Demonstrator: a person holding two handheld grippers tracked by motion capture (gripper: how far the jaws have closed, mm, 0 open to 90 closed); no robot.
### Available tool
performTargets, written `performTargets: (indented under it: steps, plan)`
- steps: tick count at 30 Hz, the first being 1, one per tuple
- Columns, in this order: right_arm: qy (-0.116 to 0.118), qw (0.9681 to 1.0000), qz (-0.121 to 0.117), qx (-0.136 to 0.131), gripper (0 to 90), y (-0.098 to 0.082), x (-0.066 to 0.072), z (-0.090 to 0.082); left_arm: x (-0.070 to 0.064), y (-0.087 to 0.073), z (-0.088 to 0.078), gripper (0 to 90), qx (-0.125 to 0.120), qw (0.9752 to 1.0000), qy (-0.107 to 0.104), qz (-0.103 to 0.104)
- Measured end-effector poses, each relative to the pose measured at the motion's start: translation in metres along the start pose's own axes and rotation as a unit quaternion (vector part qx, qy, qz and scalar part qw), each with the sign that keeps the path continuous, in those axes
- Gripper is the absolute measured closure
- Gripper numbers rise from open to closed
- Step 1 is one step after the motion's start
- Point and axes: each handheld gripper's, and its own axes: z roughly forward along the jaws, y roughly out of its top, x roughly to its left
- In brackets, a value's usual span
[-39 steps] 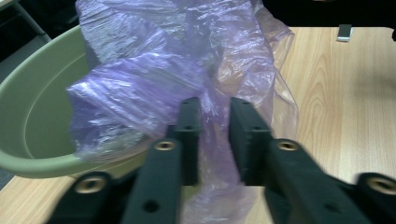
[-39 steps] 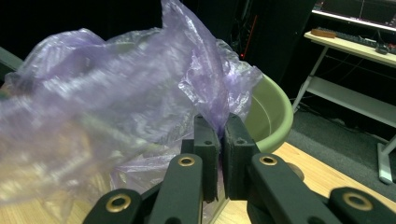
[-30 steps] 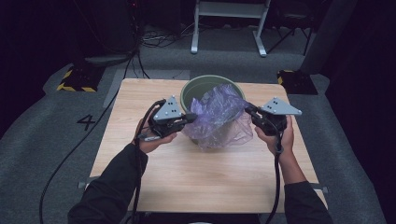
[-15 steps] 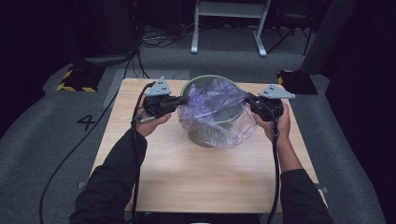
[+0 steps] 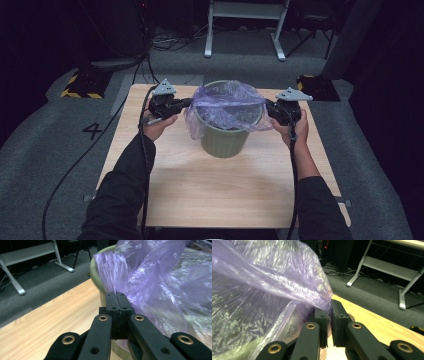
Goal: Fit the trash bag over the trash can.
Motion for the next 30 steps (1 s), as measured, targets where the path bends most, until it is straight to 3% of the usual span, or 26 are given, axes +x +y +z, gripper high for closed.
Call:
performTargets:
  steps: [3,4,6,7,11,17,21,26,28,30]
  plan:
    - [0.006,1.0000,0.000,0.002,87.4,-0.002,0.000,-0.001,0.004,-0.002,-0.003,90.0,-0.003,0.9999,0.002,-0.012]
    - [0.009,1.0000,0.000,0.001,88.0,-0.003,0.000,-0.003,0.005,-0.003,-0.005,87.7,-0.006,0.9996,0.015,-0.023]
    - [0.012,0.9999,0.000,-0.002,88.5,-0.004,0.001,-0.005,0.005,-0.002,-0.013,62.8,-0.015,0.9985,0.041,-0.035]
    - [0.014,0.9999,-0.001,-0.003,88.8,-0.004,0.001,-0.006,0.002,-0.002,-0.019,51.6,-0.027,0.9988,0.029,-0.029]
    - [0.023,0.9997,-0.004,-0.009,89.2,-0.004,0.003,-0.013,-0.018,0.001,-0.048,27.7,-0.058,0.9983,0.007,0.000]
    - [0.025,0.9996,-0.013,-0.008,89.3,-0.002,0.006,-0.020,-0.044,-0.007,-0.077,17.1,-0.060,0.9977,-0.009,0.029]
    - [0.020,0.9995,-0.024,-0.004,89.3,0.000,0.009,-0.021,-0.060,-0.019,-0.088,16.0,-0.067,0.9963,-0.022,0.049]
    - [0.019,0.9995,-0.025,-0.002,89.2,0.003,0.010,-0.021,-0.088,-0.033,-0.075,14.7,-0.039,0.9952,-0.032,0.083]
    - [0.017,0.9994,-0.028,-0.001,89.0,0.003,0.010,-0.021,-0.089,-0.033,-0.065,15.3,-0.023,0.9965,-0.014,0.079]
    - [0.018,0.9995,-0.027,-0.001,88.9,0.003,0.010,-0.021,-0.082,-0.034,-0.056,15.3,-0.012,0.9980,-0.003,0.061]
